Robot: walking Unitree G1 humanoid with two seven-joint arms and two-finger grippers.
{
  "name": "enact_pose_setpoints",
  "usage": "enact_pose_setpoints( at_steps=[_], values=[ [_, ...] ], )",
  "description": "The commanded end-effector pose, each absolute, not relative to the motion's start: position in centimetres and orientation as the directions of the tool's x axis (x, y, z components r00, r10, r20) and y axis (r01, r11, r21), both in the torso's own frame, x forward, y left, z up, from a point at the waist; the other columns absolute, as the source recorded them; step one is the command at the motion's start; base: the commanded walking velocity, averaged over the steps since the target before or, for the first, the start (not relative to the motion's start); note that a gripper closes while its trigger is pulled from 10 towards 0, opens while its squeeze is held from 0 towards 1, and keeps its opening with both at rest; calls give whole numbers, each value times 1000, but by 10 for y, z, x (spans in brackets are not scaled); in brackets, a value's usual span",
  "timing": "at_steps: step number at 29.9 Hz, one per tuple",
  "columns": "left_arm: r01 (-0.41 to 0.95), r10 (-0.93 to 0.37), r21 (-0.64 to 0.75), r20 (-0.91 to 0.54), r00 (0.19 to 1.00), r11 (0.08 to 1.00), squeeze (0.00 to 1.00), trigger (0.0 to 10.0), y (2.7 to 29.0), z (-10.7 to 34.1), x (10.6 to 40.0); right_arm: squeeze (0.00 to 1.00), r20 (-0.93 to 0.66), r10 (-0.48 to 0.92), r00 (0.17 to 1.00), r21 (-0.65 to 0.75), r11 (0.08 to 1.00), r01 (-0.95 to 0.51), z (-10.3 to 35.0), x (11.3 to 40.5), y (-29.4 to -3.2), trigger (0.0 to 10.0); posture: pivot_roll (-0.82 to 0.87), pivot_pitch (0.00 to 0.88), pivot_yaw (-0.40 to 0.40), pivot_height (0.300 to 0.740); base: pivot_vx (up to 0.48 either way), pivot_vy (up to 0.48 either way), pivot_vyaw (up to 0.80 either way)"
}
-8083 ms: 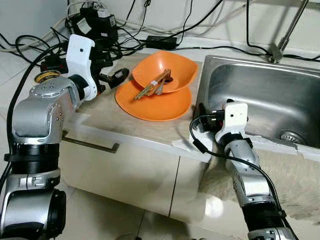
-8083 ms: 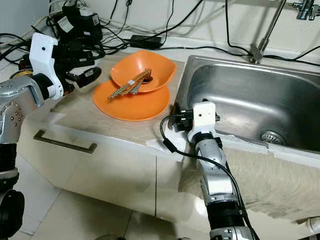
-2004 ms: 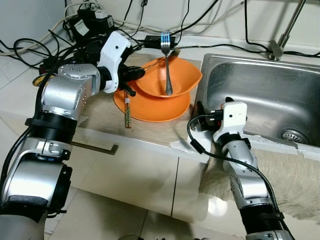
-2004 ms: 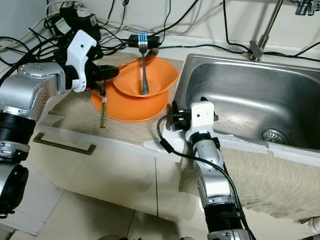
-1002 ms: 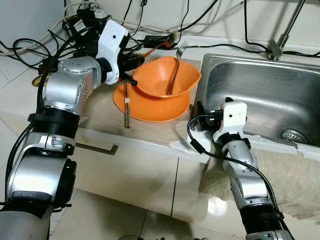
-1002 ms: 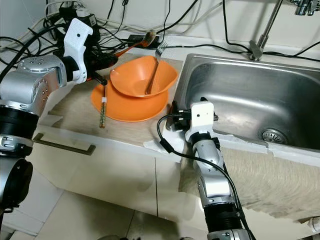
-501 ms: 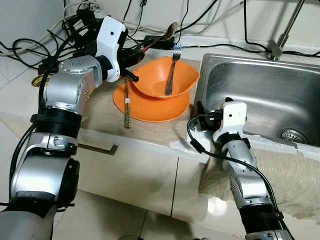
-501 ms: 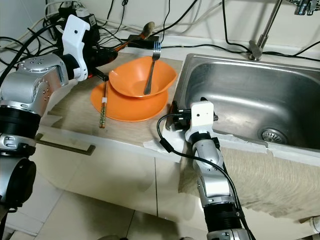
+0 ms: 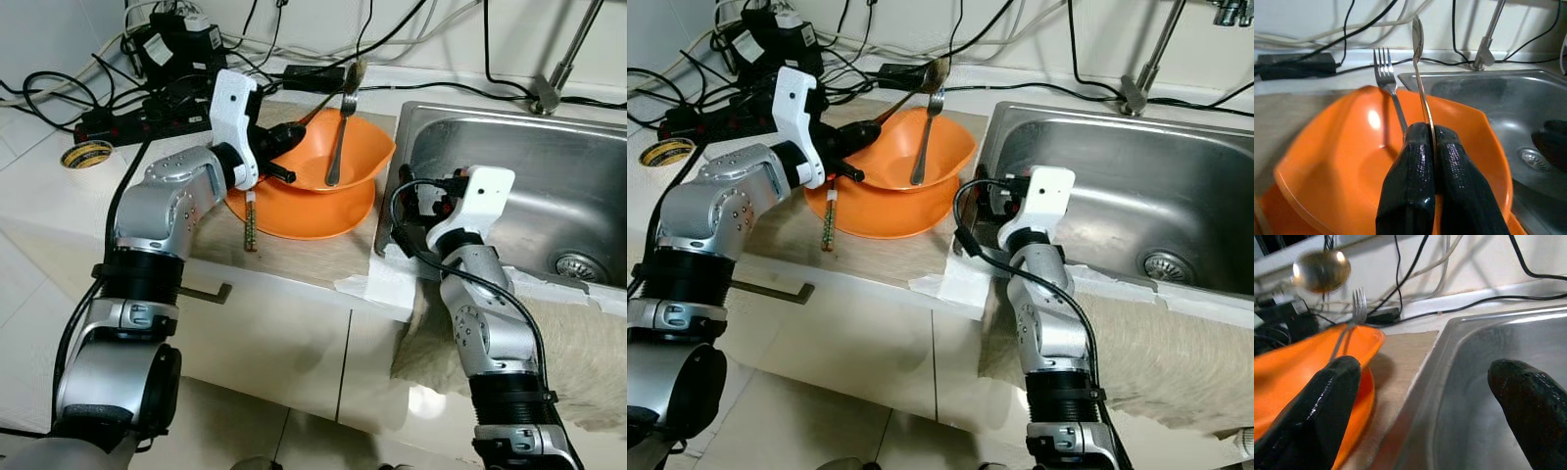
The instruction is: Kitchen organization
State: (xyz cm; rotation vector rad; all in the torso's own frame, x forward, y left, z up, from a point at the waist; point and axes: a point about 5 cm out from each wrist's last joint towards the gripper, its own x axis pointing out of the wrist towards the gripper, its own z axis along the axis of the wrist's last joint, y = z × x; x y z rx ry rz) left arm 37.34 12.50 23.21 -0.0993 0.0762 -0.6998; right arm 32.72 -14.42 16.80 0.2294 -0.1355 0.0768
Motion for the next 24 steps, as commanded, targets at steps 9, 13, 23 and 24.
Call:
enact_pose_setpoints(
  at_steps=[9,13,23,24],
  values=[
    [615,-625,-162,-17,780,772,0,0,128,227,373,0,156,83,984,379,915,-137,185,326,-145,10000,31,0,63,740,0,0,0],
    [624,-635,-172,-8,773,762,0,0,124,226,371,0,149,85,985,408,902,-139,185,326,-144,10000,28,0,65,740,0,0,0],
    [674,-687,-209,17,727,708,0,0,104,221,363,0,147,137,980,484,854,-192,192,330,-131,10000,33,0,66,740,0,0,0],
    [674,-687,-209,17,727,708,0,0,104,221,363,0,147,137,980,484,854,-192,192,330,-131,10000,33,0,66,740,0,0,0]
  ],
)
